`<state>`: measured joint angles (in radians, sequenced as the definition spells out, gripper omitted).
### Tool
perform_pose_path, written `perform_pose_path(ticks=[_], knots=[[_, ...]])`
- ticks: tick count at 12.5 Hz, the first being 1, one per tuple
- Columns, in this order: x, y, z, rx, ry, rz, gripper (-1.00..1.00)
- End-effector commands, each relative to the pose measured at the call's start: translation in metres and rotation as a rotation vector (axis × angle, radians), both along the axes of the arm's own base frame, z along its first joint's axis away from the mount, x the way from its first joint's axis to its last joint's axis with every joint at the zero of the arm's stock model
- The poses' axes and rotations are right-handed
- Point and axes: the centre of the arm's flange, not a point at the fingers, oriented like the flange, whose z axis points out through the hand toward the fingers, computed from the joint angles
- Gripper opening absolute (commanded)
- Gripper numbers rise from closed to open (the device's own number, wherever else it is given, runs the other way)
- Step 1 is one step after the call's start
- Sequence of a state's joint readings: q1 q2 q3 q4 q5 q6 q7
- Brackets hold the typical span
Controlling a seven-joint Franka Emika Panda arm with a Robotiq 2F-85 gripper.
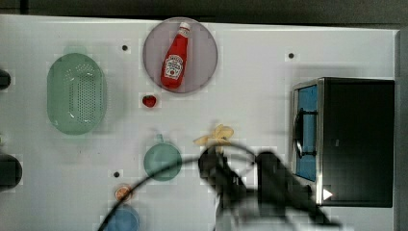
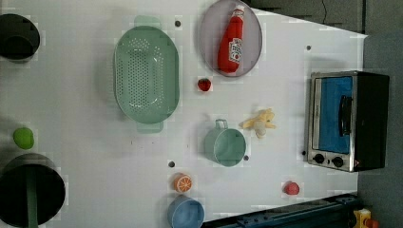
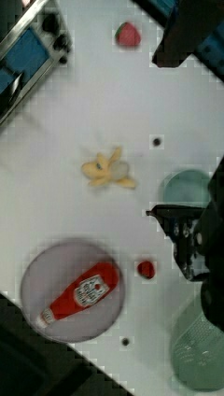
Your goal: Pick banana from table and place on oven.
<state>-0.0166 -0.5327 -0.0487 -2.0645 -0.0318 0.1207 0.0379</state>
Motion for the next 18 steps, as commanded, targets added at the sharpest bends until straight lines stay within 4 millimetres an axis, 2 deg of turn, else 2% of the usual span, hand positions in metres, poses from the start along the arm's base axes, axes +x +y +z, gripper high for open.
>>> perform_pose_path(ticks=[1,4,7,9,13,15,18], knots=[[0.064,-0.001,-0.131,0.008,0.252,-0.035,1.0],[0.102,-0.002,-0.2,0.004,0.29,-0.031,1.0],[0.122,0.0,-0.263,-0.001,0.26,-0.023,1.0],[0.118,0.001,-0.308,-0.001,0.243,-0.02,1.0],[0.097,0.004,-0.392,-0.002,0.221,-0.014,1.0],[0.089,0.007,-0.426,-0.001,0.242,-0.006,1.0],[0.086,0.01,-0.466,-0.002,0.259,-0.001,1.0]])
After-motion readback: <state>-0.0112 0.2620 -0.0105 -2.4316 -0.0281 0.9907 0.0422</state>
